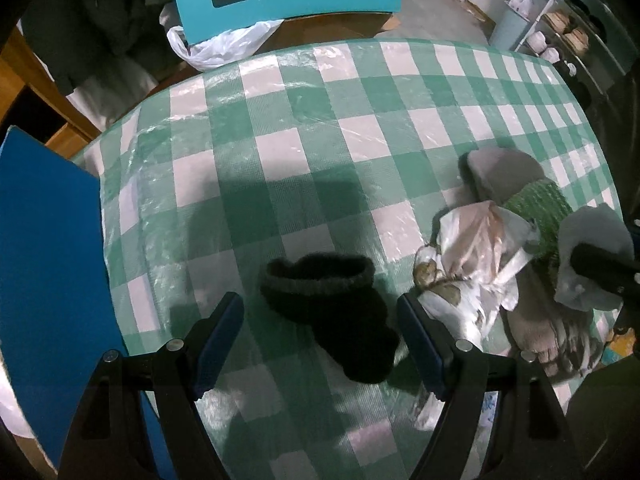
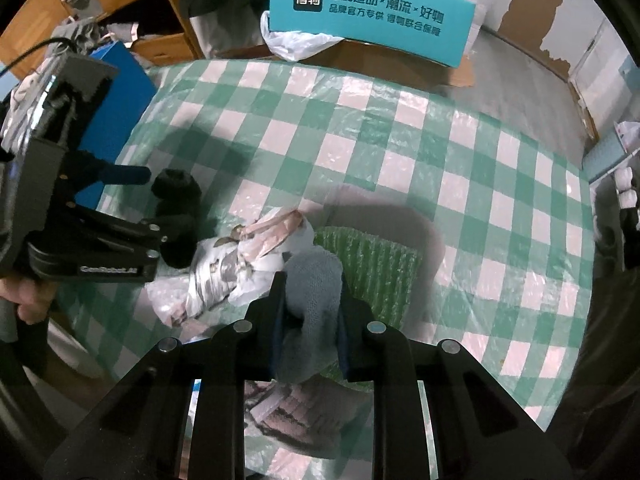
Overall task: Organize soft objects
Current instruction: 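Grasp the black sock with the left tool while the right tool grasps the grey sock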
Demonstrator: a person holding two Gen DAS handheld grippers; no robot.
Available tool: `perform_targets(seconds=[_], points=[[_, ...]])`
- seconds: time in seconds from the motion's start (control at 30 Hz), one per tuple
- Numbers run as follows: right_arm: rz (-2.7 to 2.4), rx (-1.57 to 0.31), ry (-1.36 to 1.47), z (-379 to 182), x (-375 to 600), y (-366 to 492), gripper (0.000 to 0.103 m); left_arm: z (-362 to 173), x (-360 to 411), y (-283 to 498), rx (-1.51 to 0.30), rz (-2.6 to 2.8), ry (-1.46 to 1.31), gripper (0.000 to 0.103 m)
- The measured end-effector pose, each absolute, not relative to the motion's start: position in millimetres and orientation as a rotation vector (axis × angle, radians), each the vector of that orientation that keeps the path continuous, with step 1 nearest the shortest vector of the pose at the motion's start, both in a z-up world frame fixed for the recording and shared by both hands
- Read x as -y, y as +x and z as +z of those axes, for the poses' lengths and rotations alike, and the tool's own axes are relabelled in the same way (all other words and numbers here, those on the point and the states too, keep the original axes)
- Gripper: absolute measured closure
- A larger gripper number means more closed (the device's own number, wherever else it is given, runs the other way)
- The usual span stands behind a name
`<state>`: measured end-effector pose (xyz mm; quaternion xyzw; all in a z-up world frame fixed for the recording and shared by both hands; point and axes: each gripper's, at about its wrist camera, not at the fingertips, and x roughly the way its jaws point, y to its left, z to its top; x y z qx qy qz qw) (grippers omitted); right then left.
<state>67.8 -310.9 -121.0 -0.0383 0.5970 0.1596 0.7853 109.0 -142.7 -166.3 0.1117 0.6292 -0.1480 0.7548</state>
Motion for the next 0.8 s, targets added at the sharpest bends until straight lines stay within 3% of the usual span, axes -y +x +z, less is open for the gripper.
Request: perform_targets(seconds=[0.1,0.43,0.8], points=[[0.344,-1.279,-0.073,-118.7,311.2,70.1,0.084,-169.7,141.0,110.8,-1.381,-0.333,0.222,0.039],[0.332,-1.251,-0.060,-109.5,308.7,77.8,0.084,-167.0,143.3,105.9,-1.354,-0.409,0.223,0.064],[0.337,-1.207,-0.074,-92.2,300.3,77.8,0.084,-140.3,133.7,99.3,-1.285,-0.413,0.242,0.066]])
